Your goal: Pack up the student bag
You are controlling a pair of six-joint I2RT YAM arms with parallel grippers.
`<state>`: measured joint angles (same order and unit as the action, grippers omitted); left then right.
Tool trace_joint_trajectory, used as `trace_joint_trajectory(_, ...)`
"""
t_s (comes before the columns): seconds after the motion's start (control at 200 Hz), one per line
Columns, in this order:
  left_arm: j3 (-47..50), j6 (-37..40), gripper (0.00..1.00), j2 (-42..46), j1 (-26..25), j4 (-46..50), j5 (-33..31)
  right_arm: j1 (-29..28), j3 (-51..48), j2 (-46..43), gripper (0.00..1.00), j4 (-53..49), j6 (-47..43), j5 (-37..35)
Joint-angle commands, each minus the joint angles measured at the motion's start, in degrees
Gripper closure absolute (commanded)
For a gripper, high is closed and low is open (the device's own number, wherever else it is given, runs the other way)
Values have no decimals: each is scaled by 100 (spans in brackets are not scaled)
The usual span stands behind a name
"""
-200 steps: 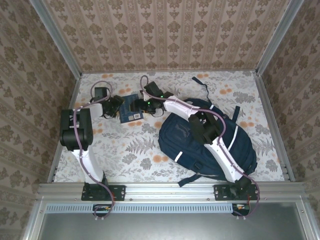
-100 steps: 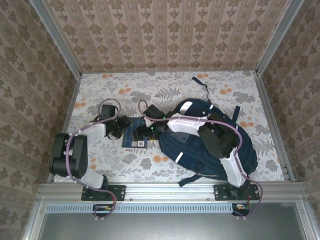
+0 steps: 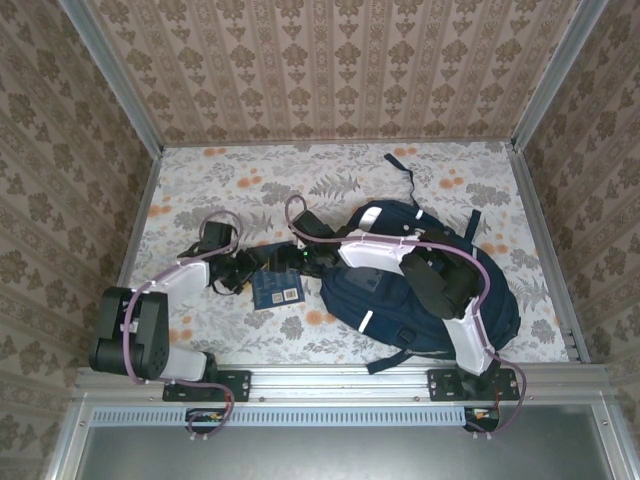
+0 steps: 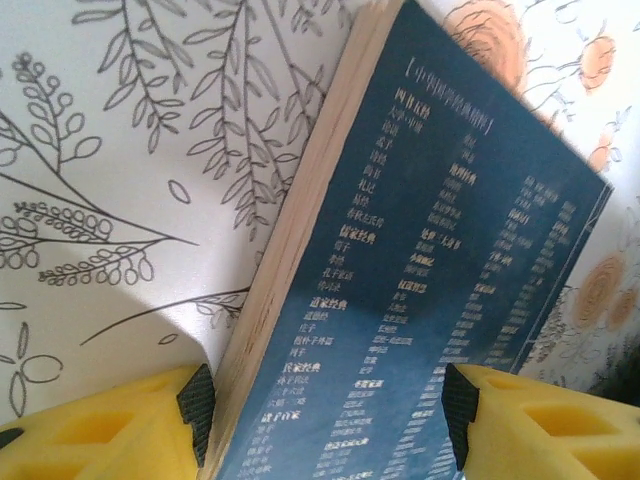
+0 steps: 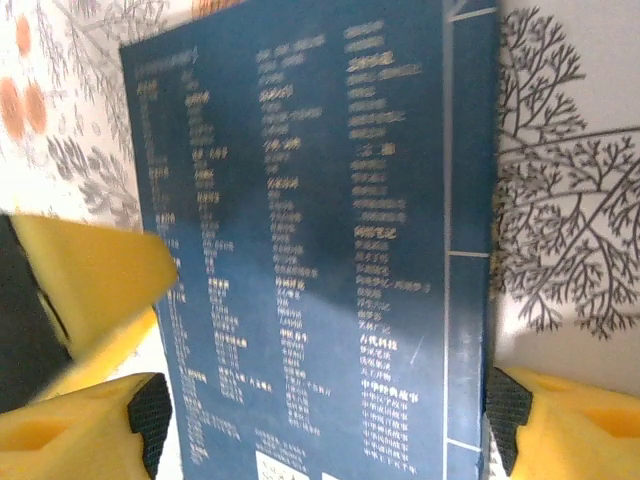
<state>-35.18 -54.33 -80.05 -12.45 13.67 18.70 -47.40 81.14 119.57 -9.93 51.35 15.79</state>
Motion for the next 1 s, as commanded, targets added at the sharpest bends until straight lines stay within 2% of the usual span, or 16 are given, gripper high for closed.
trace_joint_trajectory(0.0, 200, -43, 34, -282, -21, -390, 447, 3, -45, 305, 19, 752, 674, 586)
trace_joint_trajectory(0.08, 244, -162, 35, -574, -56, -659, 709, 7, -113, 374, 22, 1192, 963, 828)
trace_joint_trajectory(0.2, 314, -226, 35, -770, -109, -870, 767, 3, -216, 396, 25, 1716, 1244, 1040)
trace_joint_trajectory(0.505, 363, -357, 36, -561, -118, -899, 819, 40, -664, 172, 29, 3212, 1966, 1831)
trace_joint_trajectory(0.63, 357, -427, 36, -536, -105, -1017, 890, 58, -1003, -2, 30, 3713, 2186, 1889)
trace_joint_trajectory(0.8, 510, -952, 35, -790, -125, -2028, 1474, 44, -1175, 172, 31, 4068, 2378, 1914)
trace_joint_trajectory(0.885, 547, -1112, 34, -735, -137, -2195, 1554, 48, -1205, 334, 33, 4226, 2477, 1922)
trace_joint_trajectory(0.995, 600, -1227, 39, -461, -144, -2323, 1571, 60, -1198, 500, 36, 4249, 2481, 1931)
